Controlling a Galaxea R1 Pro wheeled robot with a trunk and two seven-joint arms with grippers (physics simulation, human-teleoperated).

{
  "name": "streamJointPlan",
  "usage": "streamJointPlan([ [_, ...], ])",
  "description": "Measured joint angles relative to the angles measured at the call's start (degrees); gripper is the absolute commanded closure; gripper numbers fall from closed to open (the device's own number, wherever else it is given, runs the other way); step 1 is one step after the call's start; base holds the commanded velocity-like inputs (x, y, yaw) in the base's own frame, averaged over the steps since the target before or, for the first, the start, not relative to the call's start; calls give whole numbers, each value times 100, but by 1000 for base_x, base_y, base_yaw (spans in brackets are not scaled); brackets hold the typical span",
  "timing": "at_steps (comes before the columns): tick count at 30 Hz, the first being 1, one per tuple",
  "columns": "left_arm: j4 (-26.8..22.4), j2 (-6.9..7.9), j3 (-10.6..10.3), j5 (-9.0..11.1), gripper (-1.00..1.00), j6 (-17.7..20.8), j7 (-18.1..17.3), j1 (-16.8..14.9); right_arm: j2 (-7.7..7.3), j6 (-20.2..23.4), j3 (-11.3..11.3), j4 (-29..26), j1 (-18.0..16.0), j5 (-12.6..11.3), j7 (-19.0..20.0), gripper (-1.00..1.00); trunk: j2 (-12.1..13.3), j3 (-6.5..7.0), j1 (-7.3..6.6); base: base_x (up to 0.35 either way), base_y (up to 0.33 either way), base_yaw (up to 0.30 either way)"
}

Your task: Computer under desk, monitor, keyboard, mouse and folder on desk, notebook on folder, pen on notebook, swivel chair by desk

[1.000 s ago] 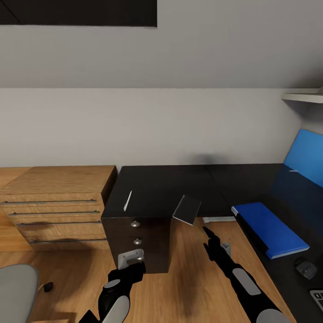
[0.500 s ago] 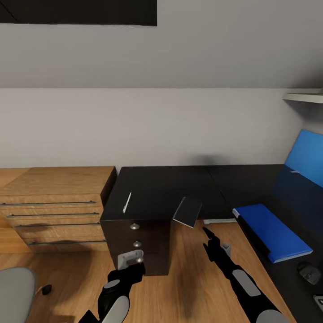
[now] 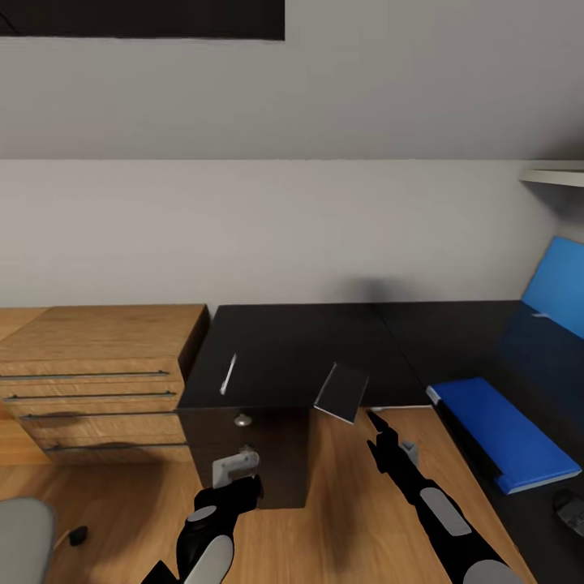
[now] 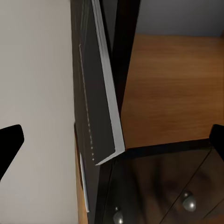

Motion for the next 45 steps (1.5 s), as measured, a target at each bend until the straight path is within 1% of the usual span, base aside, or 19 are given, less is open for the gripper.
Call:
streamJointPlan([
  [4, 0, 0, 0, 2, -100, 0, 2, 0, 1, 0, -6, 2, 0, -5, -2, -100, 0, 0, 0, 181, 84, 0],
  [10, 0, 1, 0, 4, -100, 0, -8, 0, 2, 0, -10, 24, 0, -7, -8, -100, 0, 0, 1, 43, 18, 0],
  [18, 0, 1, 0, 7, -100, 0, 2, 0, 25, -15, 0, 267, 0, -8, -83, -100, 0, 0, 1, 12, 2, 0],
  [25, 0, -2, -5, 5, -100, -3, -17, 0, 28, -17, 1, 307, 0, -13, -91, -100, 0, 0, 0, 162, 0, 0],
  [35, 0, 0, 0, 0, -100, 0, -20, 0, 36, -18, 12, 317, 0, -11, -91, -100, 0, 0, 1, 12, 112, 0],
  [45, 0, 0, 0, 2, -100, 0, -20, 0, 37, -17, 10, 311, 0, -7, -91, -100, 0, 0, 1, 0, 19, 0],
])
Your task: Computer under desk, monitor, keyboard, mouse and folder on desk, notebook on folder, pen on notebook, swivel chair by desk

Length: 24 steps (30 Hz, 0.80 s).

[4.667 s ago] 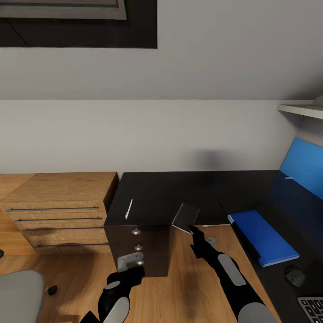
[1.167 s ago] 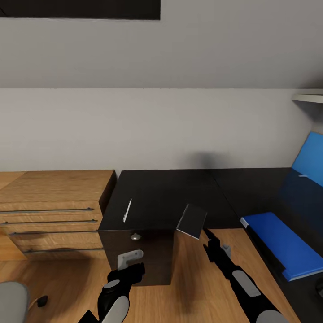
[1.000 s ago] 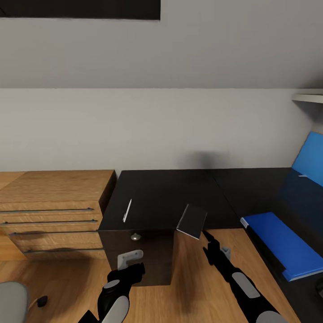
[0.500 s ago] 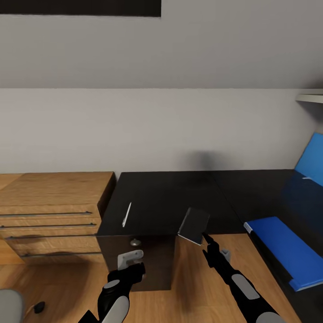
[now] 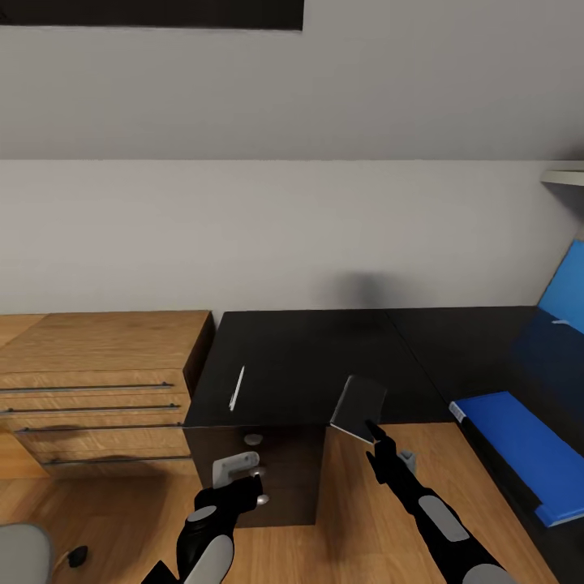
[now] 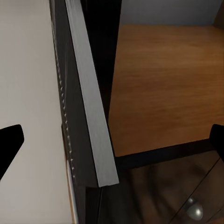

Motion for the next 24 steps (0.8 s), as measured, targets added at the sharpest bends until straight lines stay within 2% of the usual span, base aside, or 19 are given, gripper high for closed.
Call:
streamJointPlan([
  [24, 0, -4, 0, 14, -100, 0, 4, 0, 0, 0, 0, 0, 0, 7, 0, -100, 0, 0, 0, 0, 26, 0],
])
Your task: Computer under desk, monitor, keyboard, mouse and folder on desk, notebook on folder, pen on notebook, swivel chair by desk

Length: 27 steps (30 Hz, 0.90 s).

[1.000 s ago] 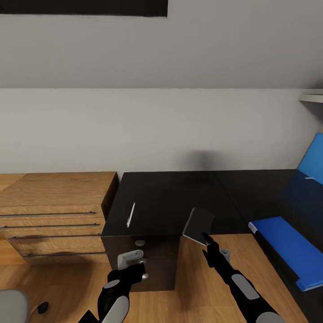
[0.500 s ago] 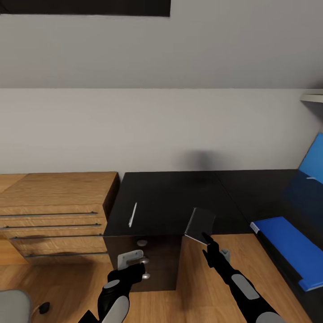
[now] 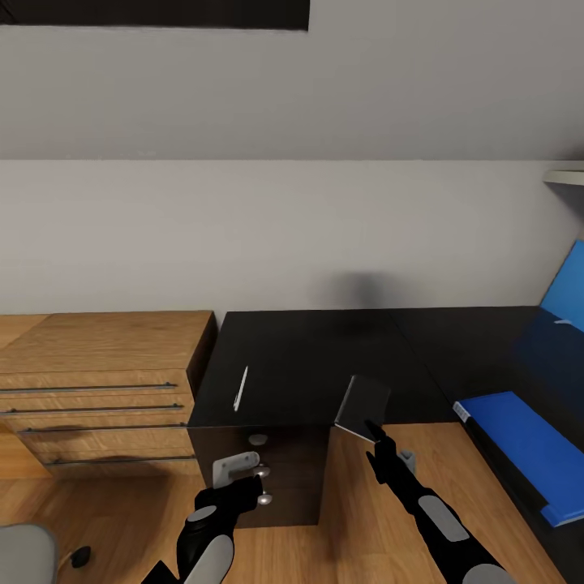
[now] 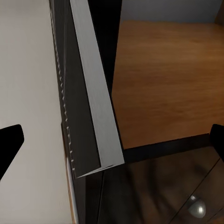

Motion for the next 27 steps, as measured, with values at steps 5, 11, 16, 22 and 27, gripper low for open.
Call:
streamJointPlan([
  [5, 0, 0, 0, 0, -100, 0, 1, 0, -4, 0, 0, 0, 0, 0, 0, 100, 0, 0, 0, 0, 0, 0],
  [11, 0, -1, 0, 8, -100, 0, -4, 0, -7, -30, -4, -4, -1, -8, 6, 100, 0, 0, 0, 0, 0, 0],
  [16, 17, -4, 0, 9, -100, 2, -7, 0, -8, -38, -6, -5, -1, -14, 14, 100, 0, 0, 0, 0, 0, 0],
  [22, 76, -5, 0, 3, -100, 1, -16, 0, -8, -43, -7, -6, -1, -14, 16, 100, 0, 0, 0, 0, 0, 0],
  [27, 79, -5, 0, 0, -100, 0, -18, 0, -8, -83, -6, -33, -1, -1, 20, 100, 119, 54, -65, 0, 0, 0],
])
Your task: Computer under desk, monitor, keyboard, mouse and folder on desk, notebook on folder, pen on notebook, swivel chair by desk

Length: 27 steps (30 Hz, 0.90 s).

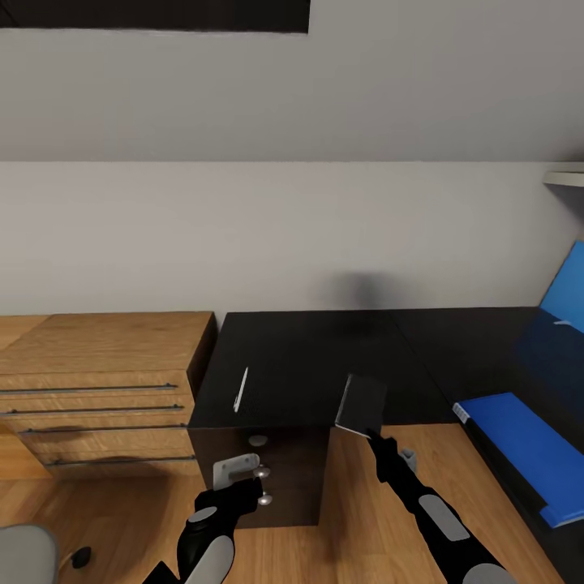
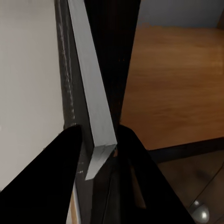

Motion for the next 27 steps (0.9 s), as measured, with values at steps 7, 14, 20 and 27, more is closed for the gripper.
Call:
streamJointPlan([
  [7, 0, -8, -6, 0, -100, -1, 31, 0, -4, -61, 29, -147, 0, 7, -11, 100, 281, 126, -154, 0, 0, 0],
  [14, 0, -9, -1, 0, -100, -1, 29, 0, -15, -59, 13, -738, 2, 29, -243, 100, 562, 251, -308, 0, 0, 0],
  [20, 0, -9, -1, 0, -100, -1, 28, 0, -7, -45, 10, -1335, 8, 18, -1354, 100, 803, 359, -439, 0, 0, 0],
  [27, 0, -9, 0, 0, -100, -1, 26, 0, 0, -29, 0, -3255, 644, 12, -3503, 100, 1084, 485, -594, 0, 0, 0],
])
